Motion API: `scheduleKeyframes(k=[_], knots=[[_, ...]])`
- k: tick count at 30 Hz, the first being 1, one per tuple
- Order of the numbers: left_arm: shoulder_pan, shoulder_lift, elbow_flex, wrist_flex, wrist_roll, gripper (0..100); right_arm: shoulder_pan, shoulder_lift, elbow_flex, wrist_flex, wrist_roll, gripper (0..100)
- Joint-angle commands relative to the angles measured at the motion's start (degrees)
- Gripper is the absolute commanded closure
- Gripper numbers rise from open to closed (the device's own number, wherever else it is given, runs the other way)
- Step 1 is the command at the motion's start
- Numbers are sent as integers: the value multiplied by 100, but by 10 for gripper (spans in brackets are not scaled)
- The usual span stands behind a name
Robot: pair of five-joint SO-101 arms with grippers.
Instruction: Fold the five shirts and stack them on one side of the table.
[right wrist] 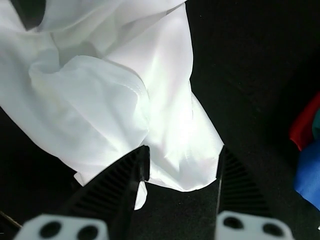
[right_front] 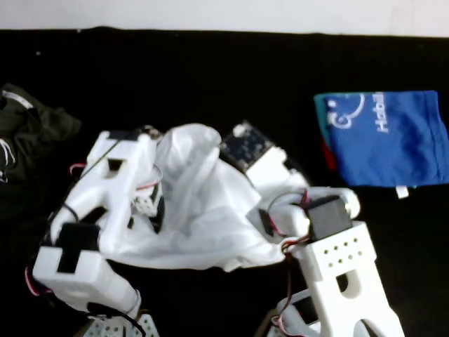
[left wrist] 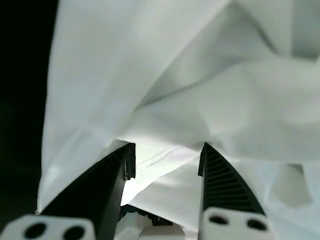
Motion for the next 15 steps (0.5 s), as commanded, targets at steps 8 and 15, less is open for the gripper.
scheduleKeyframes(k=[8, 15], knots=[[40, 75, -2035, 1029, 35, 991, 215, 48, 637, -769, -62, 782], [-708, 145, -3952, 1530, 273, 992, 664, 75, 2273, -2738, -70, 782]])
